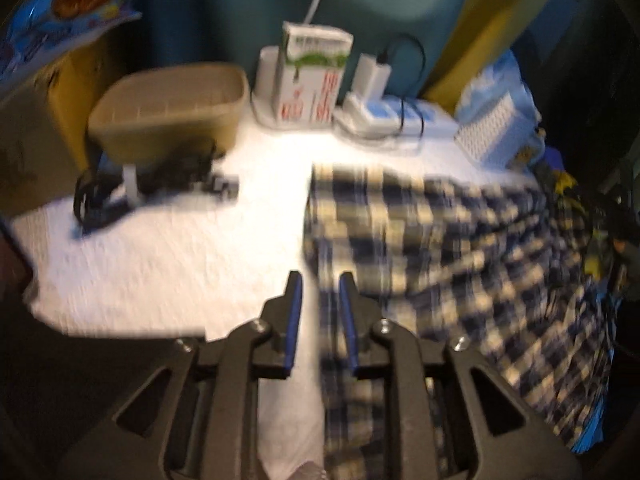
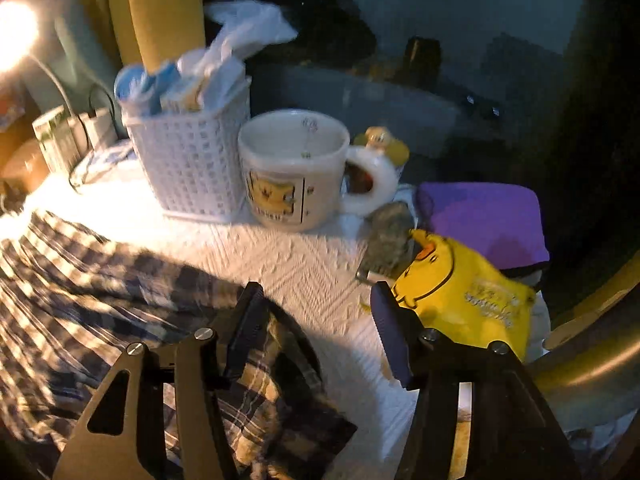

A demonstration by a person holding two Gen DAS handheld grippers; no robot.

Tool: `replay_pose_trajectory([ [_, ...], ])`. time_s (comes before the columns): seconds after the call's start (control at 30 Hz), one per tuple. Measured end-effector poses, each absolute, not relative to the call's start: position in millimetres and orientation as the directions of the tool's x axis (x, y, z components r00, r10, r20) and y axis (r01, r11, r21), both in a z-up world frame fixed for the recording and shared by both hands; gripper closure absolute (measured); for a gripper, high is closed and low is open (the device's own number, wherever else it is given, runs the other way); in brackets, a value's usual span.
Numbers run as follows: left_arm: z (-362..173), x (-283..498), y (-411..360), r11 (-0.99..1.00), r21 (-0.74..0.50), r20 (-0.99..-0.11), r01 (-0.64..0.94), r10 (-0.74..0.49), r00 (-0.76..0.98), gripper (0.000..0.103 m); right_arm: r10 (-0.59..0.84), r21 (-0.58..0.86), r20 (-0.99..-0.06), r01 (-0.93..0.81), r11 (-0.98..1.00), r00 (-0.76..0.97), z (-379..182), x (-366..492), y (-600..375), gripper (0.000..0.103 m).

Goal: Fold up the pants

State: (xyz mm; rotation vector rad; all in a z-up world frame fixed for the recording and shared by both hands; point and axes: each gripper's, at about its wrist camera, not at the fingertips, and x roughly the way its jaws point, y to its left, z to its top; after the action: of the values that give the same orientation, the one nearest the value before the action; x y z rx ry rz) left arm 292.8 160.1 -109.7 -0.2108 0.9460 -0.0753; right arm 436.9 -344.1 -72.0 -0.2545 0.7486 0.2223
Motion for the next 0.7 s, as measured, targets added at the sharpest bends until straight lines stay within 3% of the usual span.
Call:
replay_pose_trajectory([
  [0.1,-101.1,323.6,160.6,0.961,-0.276,-0.757,-0.012,-0.21,0.619,0.079,0.12,-0.126,-0.696,-0.285,0.95,0.708,-70.5,442.4,-345.3,0.044],
  [0.23,-114.1,369.6,148.5,0.961,-0.277,-0.772,0.005,-0.225,0.595,0.061,0.133,-0.109,-0.71,-0.294,0.95,0.692,-75.4,447.0,-342.6,0.044],
  [0.53,-153.5,423.5,140.3,0.986,-0.163,-0.847,-0.035,-0.122,0.518,0.06,0.15,-0.1,-0.74,-0.327,0.94,0.656,-96.5,454.0,-332.8,0.044],
  [0.7,-157.0,423.8,130.5,0.996,-0.091,-0.846,-0.001,-0.076,0.528,0.06,0.163,-0.076,-0.782,-0.351,0.933,0.602,-109.9,463.9,-328.8,0.044],
])
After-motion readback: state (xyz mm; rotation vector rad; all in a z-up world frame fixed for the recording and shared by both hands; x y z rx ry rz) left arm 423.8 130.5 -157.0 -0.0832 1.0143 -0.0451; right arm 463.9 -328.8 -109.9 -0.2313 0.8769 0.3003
